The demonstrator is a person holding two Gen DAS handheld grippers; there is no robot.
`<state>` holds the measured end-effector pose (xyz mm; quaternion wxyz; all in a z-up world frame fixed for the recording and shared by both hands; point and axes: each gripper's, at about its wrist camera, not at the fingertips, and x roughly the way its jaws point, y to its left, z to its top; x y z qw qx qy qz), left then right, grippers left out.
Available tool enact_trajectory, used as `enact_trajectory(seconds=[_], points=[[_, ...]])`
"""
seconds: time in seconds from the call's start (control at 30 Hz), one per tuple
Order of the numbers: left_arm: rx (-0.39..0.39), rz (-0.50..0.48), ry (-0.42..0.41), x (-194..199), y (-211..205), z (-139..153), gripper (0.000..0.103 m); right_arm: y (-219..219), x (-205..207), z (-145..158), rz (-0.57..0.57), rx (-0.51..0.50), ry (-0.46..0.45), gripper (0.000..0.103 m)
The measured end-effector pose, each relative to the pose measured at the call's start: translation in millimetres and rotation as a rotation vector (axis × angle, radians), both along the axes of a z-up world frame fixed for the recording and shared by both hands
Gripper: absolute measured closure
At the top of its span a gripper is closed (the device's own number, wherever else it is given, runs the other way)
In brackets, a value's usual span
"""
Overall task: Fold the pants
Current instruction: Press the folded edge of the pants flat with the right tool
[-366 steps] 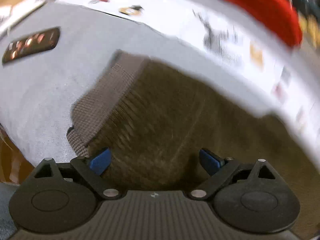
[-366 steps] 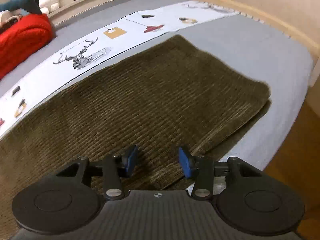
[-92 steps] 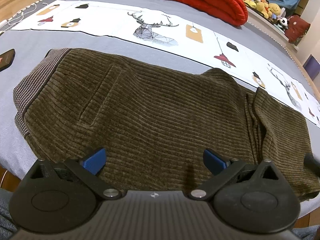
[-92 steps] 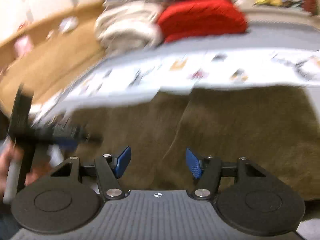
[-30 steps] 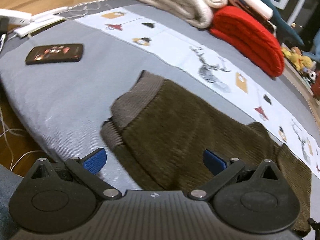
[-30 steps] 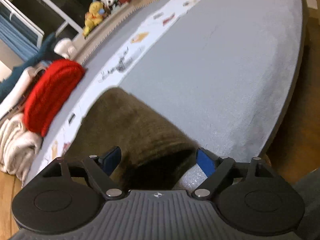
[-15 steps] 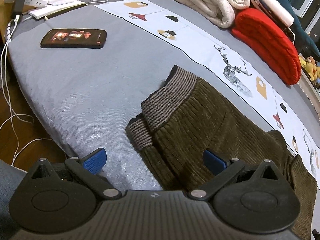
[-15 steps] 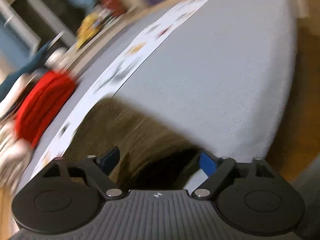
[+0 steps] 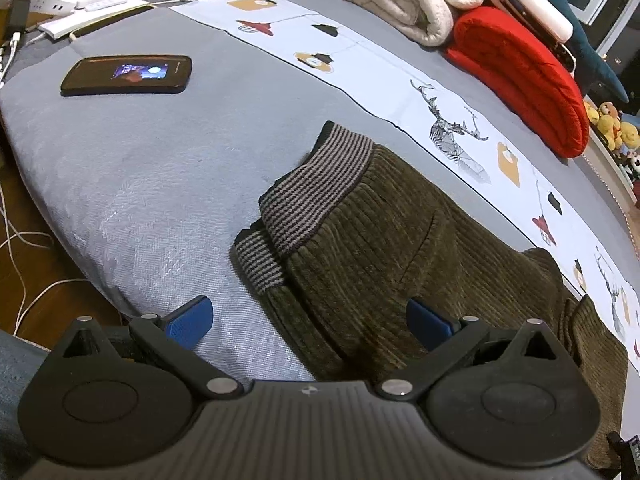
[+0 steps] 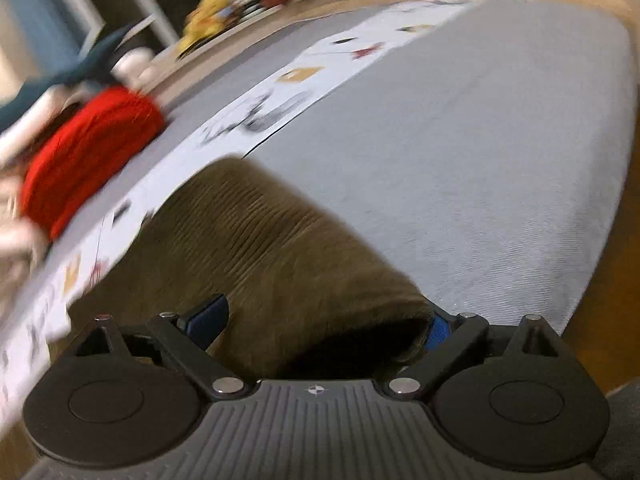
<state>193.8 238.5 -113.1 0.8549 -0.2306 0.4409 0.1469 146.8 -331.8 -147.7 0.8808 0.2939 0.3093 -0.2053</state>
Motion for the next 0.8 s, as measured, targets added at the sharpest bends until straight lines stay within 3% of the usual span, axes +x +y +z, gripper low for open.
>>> enact_trajectory(seconds=[0.13,0.2,0.27,0.47,0.8], points=[[0.012,-0.001,0.001,-1,0,0,0.000,-16,-10,1,-0.082,0.111,-0.057,0.011],[0.012,0.004,0.004,-2,1,-1,0.000,-24,-20,0,-0.166,0.165,-0.090,0.021],[0.015,0.010,0.008,-1,2,-2,0.000,-29,-25,-1,-0.220,0.185,-0.106,0.021],[0.014,0.011,0.012,0,3,-3,0.000,-12,-9,-3,-0.159,0.045,-0.048,0.018],[0.021,0.004,0.014,1,1,-4,0.000,-13,-8,-2,-0.151,0.055,-0.042,0.014]])
